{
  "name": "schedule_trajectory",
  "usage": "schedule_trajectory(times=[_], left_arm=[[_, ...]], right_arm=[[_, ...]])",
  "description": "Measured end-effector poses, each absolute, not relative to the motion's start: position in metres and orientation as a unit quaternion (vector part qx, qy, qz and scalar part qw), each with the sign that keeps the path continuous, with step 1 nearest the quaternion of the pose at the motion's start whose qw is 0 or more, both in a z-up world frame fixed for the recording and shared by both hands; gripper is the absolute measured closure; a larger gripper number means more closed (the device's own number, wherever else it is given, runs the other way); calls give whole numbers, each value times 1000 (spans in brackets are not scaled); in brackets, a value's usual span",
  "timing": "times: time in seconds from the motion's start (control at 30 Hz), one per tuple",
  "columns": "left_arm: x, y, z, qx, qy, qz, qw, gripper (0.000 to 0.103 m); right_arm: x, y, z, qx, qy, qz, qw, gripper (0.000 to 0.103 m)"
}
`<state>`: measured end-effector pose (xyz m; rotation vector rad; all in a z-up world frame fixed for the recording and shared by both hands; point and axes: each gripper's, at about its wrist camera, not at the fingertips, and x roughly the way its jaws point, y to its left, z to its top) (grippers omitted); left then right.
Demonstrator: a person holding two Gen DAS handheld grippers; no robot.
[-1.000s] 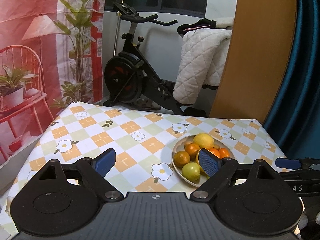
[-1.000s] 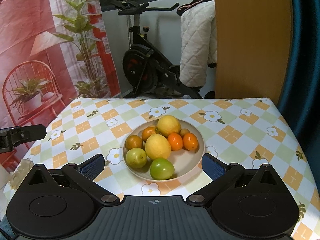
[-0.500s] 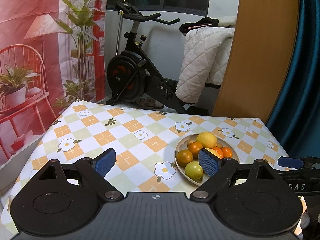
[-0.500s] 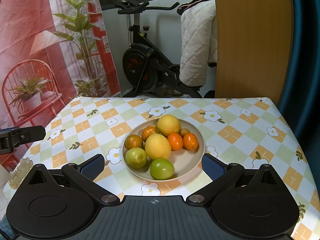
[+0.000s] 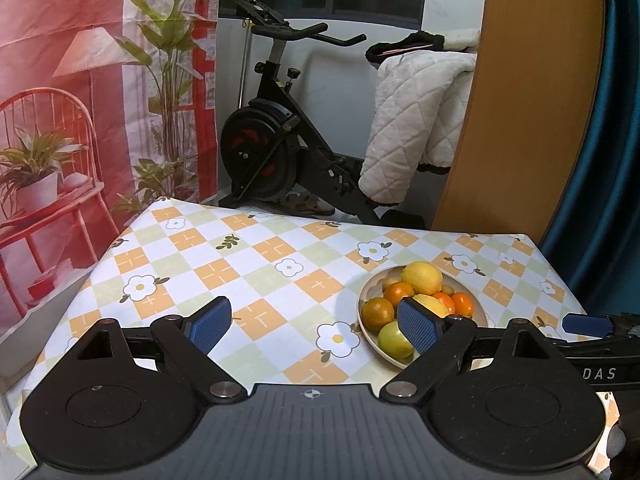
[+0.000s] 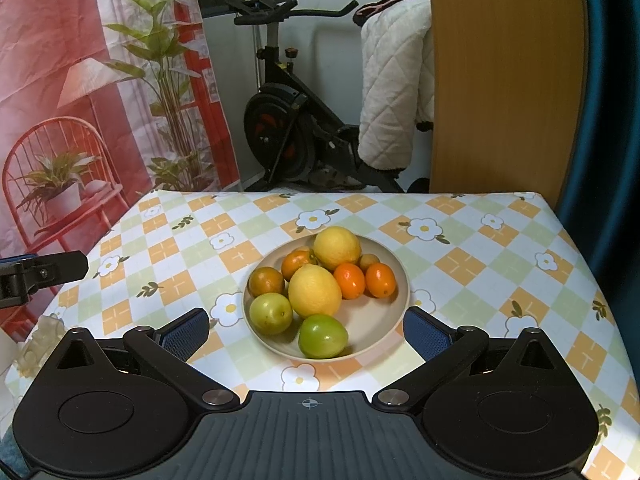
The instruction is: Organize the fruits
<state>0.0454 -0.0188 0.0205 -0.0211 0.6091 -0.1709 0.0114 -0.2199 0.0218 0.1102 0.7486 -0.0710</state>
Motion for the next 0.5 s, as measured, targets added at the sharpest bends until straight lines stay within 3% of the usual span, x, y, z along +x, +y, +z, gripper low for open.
schedule_trajectory(times=[0.5], left_arm=[[46, -18, 22, -3, 296, -77, 952, 10]], right_arm=[[14, -224, 15, 54, 369, -37, 927, 1]])
